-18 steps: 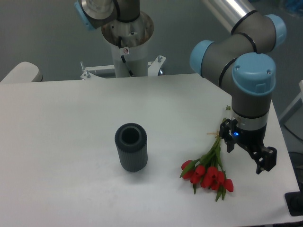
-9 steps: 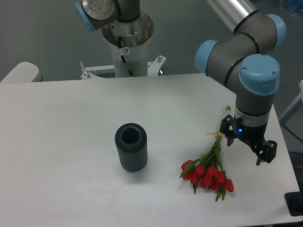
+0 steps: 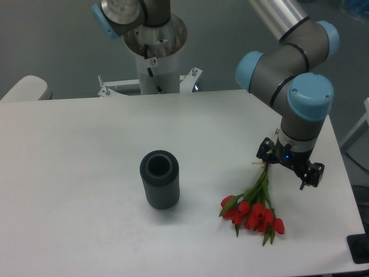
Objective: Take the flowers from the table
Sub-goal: 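Move the open gripper over the stems of the red tulips, then lower the open gripper down around the tulip stems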
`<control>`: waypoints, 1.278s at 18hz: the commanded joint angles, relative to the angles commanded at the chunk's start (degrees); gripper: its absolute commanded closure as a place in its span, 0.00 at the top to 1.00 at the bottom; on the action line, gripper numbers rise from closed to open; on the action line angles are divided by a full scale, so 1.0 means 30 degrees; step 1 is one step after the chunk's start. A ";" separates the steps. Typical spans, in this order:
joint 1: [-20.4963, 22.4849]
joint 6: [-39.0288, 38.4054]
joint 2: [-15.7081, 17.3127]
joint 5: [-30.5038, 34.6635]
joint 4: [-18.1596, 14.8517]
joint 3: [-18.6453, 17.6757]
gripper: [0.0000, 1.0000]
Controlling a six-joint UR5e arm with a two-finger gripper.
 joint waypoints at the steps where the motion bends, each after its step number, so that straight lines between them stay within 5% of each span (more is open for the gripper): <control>1: 0.0089 -0.0087 -0.0029 -0.0147 0.0059 -0.0236 1.00; 5: 0.0120 -0.0146 0.0175 -0.0529 0.0612 -0.1405 1.00; 8: 0.0090 -0.0234 0.0293 -0.0529 0.2892 -0.3046 1.00; 23: 0.0295 0.0088 -0.0879 -0.0529 0.6270 -0.4574 1.00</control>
